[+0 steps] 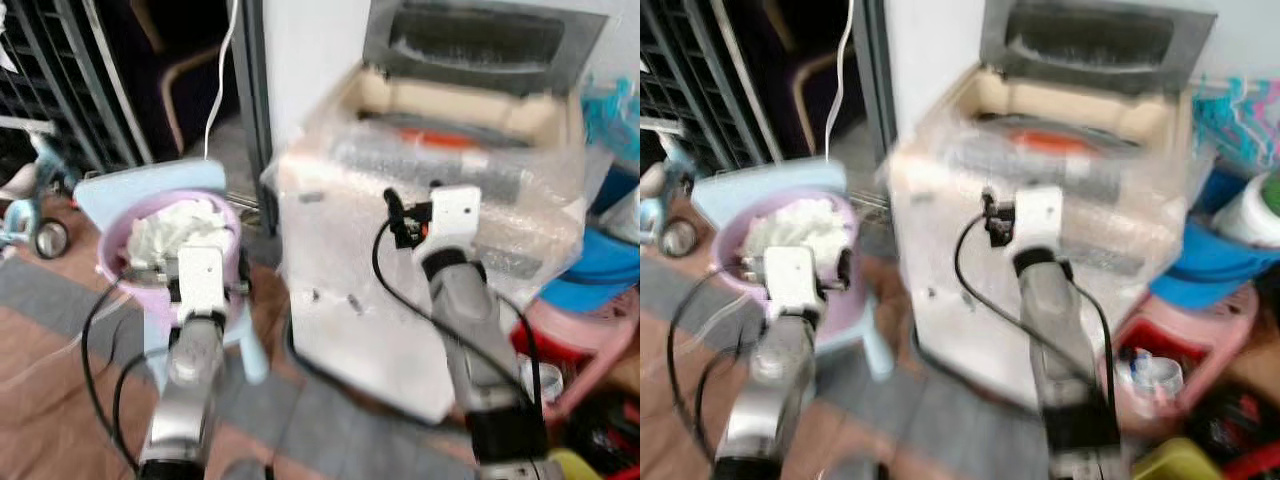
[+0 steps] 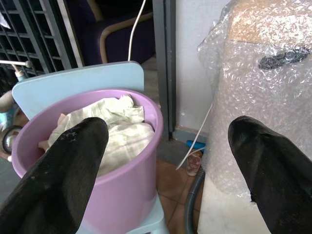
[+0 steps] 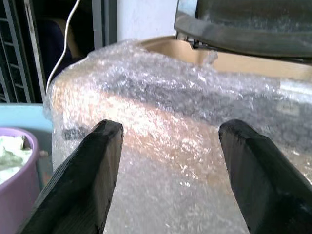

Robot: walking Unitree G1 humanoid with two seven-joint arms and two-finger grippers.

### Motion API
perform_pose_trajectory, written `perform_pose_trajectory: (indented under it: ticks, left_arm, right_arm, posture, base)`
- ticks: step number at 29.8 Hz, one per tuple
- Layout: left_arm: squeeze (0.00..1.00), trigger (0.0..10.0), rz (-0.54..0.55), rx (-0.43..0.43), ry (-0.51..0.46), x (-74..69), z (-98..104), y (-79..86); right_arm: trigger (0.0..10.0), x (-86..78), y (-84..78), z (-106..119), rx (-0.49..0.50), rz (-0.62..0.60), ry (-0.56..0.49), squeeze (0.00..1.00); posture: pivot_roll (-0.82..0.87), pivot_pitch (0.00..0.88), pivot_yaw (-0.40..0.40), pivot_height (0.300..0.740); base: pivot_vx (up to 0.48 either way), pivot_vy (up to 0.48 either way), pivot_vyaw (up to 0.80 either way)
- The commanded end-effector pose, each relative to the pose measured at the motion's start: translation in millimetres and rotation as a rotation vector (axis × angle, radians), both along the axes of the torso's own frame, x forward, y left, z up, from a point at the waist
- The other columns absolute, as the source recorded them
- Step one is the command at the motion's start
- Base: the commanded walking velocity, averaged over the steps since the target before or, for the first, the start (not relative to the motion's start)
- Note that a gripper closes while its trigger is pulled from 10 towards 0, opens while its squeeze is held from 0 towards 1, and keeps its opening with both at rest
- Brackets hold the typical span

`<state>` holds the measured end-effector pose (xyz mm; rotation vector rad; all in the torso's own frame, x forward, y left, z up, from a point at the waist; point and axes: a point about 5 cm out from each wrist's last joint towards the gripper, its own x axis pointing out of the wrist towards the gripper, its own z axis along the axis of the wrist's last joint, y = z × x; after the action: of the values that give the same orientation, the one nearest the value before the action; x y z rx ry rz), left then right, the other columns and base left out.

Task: Clothes washing

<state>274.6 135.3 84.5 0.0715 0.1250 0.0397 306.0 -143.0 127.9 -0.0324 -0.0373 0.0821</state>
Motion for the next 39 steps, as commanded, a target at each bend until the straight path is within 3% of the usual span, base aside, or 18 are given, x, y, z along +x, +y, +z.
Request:
perform_pose_trajectory:
  ticks: [1,5,12,15,18,20,21,26,31,39]
  left_arm:
    - [0.0,10.0,0.045,0.019,-0.017,4.0,5.1,8.9]
    - [0.0,10.0,0.06,0.016,-0.019,5.0,5.5,10.8]
    - [0.0,10.0,0.065,0.039,-0.03,5.2,6.7,12.7]
    - [0.0,10.0,0.084,0.041,-0.013,4.5,4.0,17.1]
    - [0.0,10.0,0.088,0.039,-0.012,4.4,3.8,17.9]
    - [0.0,10.0,0.041,0.017,-0.039,4.2,6.4,13.2]
    - [0.0,10.0,0.041,0.017,-0.039,4.2,6.4,13.2]
    - [0.0,10.0,-0.019,0.004,-0.078,3.3,11.6,5.2]
    - [0.0,10.0,-0.006,-0.028,-0.061,4.6,10.1,9.0]
    - [0.0,10.0,-0.011,-0.048,-0.059,3.7,8.9,11.3]
  right_arm:
    - [10.0,1.7,4.4,3.1,0.023,0.029,0.024,0.0]
    - [10.0,-4.7,7.1,-2.8,0.061,0.085,0.052,0.0]
    - [10.0,-4.0,4.4,-8.1,-0.029,0.034,0.069,0.0]
    - [10.0,-6.2,9.2,-11.5,0.053,0.045,0.084,0.0]
    - [10.0,-7.6,8.9,-12.8,0.013,0.037,0.089,0.0]
    - [10.0,-13.0,16.2,-12.9,0.073,0.152,0.095,0.0]
    - [10.0,-13.0,16.2,-12.9,0.073,0.152,0.095,0.0]
    - [10.0,-12.4,22.1,-7.4,0.019,0.179,0.05,0.0]
    - [10.0,-11.0,21.2,-8.1,0.089,0.179,0.075,0.0]
    - [10.0,-9.3,20.5,-8.1,0.096,0.181,0.079,0.0]
  posture:
    - [-0.03,0.0,-0.011,0.74]
    - [-0.03,0.0,-0.01,0.74]
    - [-0.02,0.0,-0.003,0.74]
    - [-0.02,0.0,-0.002,0.74]
    - [-0.02,0.0,-0.003,0.74]
    - [-0.02,0.0,-0.003,0.74]
    - [-0.02,0.0,-0.003,0.74]
    - [-0.02,0.0,-0.002,0.74]
    - [-0.03,0.0,-0.003,0.74]
    - [-0.02,0.0,-0.006,0.74]
  base:
    - [0.0,0.48,0.0]
    - [0.0,0.48,0.0]
    - [0.0,0.48,0.0]
    - [0.0,0.48,0.0]
    - [0.0,0.48,0.0]
    - [0.0,0.448,0.0]
    - [0.0,0.416,0.0]
    - [0.0,0.0,0.48]
    - [0.0,0.0,0.8]
    - [0.281,0.0,0.27]
